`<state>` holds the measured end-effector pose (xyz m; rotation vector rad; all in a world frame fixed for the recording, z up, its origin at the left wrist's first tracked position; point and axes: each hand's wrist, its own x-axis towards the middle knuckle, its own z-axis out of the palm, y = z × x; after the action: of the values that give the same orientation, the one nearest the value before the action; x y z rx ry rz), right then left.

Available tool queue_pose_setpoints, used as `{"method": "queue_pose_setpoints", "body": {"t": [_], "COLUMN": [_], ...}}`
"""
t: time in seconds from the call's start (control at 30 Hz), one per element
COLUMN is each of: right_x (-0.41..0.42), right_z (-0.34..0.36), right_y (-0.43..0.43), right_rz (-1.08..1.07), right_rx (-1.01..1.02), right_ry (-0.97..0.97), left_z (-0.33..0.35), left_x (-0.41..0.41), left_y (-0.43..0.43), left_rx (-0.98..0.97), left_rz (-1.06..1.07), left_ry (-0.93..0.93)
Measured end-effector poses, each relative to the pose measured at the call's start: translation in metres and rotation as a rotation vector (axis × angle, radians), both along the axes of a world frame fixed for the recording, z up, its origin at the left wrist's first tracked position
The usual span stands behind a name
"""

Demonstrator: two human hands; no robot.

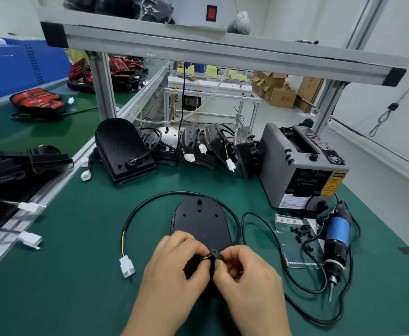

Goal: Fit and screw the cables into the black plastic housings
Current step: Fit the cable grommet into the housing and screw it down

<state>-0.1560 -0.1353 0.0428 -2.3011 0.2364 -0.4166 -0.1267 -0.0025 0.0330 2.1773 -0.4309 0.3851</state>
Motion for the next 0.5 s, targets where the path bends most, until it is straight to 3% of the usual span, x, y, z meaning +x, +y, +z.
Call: {"method": "queue_pose_setpoints", "body": {"t": [0.1,0.23,0.37,0.5], "right_x": [0.001,0.006,0.016,0.023], "right_z": [0.0,-0.004,0.003,0.011], "right_y": [0.0,-0.01,-0.024,-0.03], "right_rz": [0.022,0.048,0.121,0.256], "right_rx": [-0.096,-0.291,-0.348,-0.335], "right_ry": [-0.027,-0.207,-0.279,-0.227], "left_z": [0.001,0.001,0.002,0.007], "left_x": [0.0,0.002,0.002,0.007], "left_y": [0.001,0.002,0.004,0.009], "left_rx": [-0.039,-0.07,-0.073,-0.05], "left_rz": [-0.021,-0.046,-0.076,-0.139], "left_ry": [0.018,0.039,0.064,0.131]}}
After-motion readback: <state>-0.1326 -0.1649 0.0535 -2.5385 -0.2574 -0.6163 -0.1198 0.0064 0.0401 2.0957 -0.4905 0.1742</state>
